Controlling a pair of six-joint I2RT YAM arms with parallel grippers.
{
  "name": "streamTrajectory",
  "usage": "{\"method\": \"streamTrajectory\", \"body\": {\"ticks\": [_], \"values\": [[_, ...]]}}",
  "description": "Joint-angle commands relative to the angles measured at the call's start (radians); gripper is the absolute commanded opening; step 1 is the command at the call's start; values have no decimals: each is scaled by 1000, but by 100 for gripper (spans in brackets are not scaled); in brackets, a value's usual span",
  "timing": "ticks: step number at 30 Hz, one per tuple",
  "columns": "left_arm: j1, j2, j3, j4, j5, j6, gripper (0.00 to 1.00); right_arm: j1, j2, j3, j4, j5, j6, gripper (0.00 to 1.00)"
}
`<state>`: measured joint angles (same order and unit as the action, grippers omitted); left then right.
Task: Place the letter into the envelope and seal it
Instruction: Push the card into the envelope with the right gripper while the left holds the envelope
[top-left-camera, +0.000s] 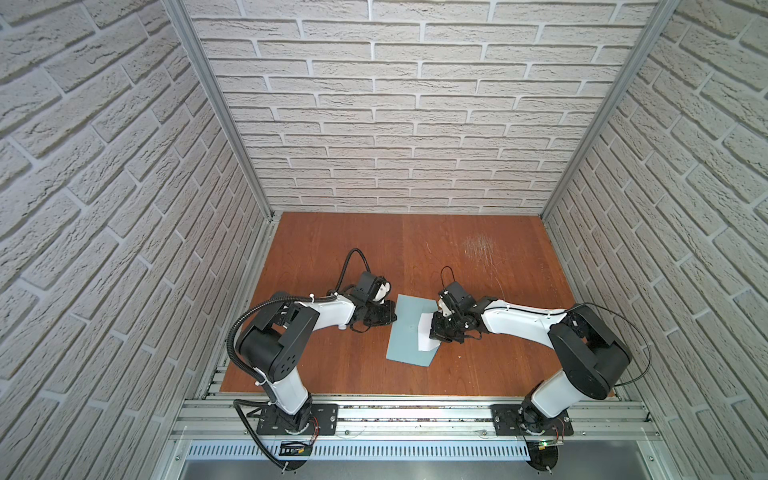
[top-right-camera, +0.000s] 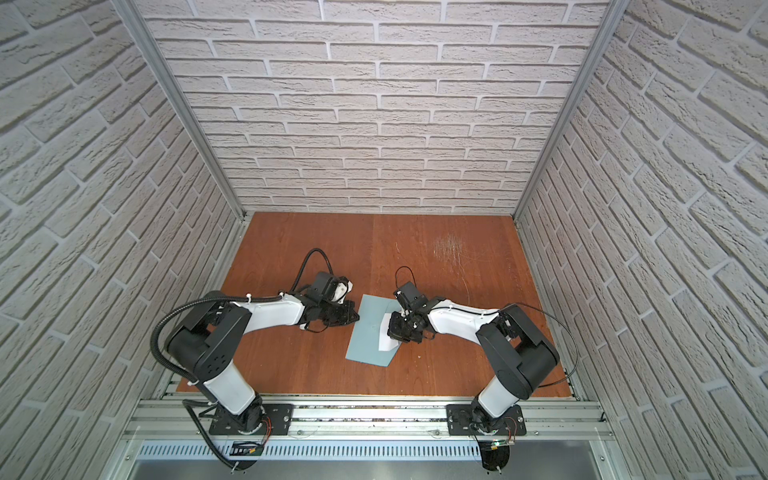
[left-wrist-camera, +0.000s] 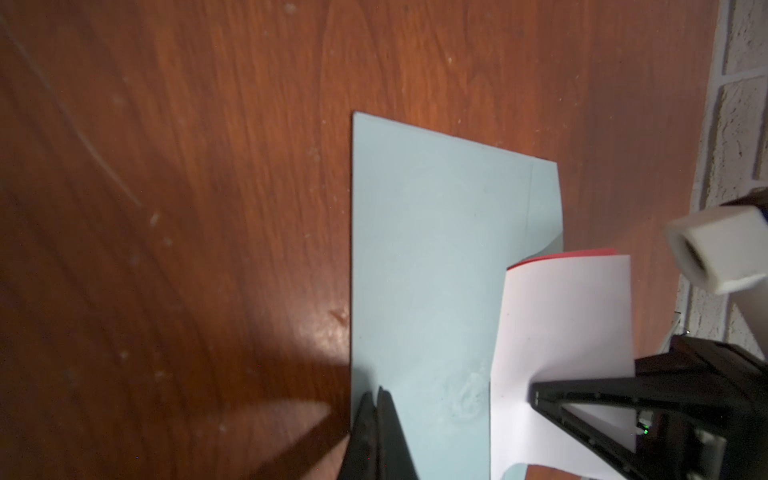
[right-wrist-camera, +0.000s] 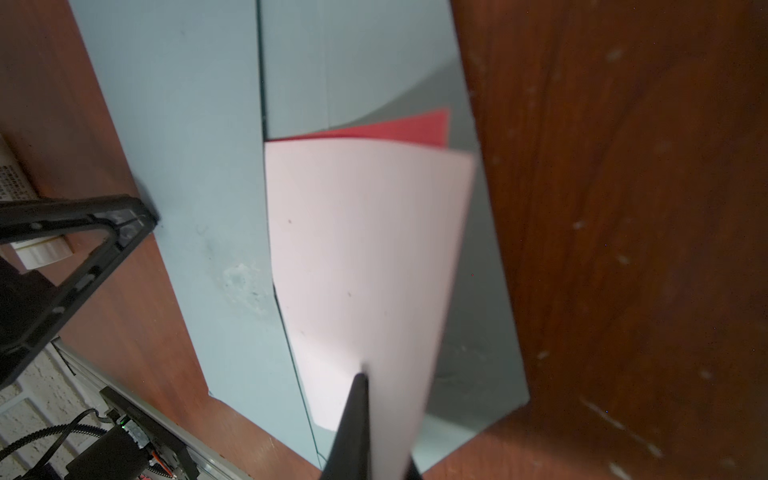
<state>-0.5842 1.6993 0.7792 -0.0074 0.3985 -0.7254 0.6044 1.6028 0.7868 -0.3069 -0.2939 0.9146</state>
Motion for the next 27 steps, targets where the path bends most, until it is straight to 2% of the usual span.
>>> {"method": "streamTrajectory", "body": {"ticks": [1,14,21,27], "values": [[1,37,-6,-46,-17,19,0,4,9,11,43,-10,19,6],[-3,46,-5,-36,-1,15,0,12,39,22,100,-30,21,6],[-3,42,-5,-38,2,18,0,15,39,47,71,-18,-8,6],[-2,43,-3,-30,10,12,0,20,70,28,170,-67,31,6]]}}
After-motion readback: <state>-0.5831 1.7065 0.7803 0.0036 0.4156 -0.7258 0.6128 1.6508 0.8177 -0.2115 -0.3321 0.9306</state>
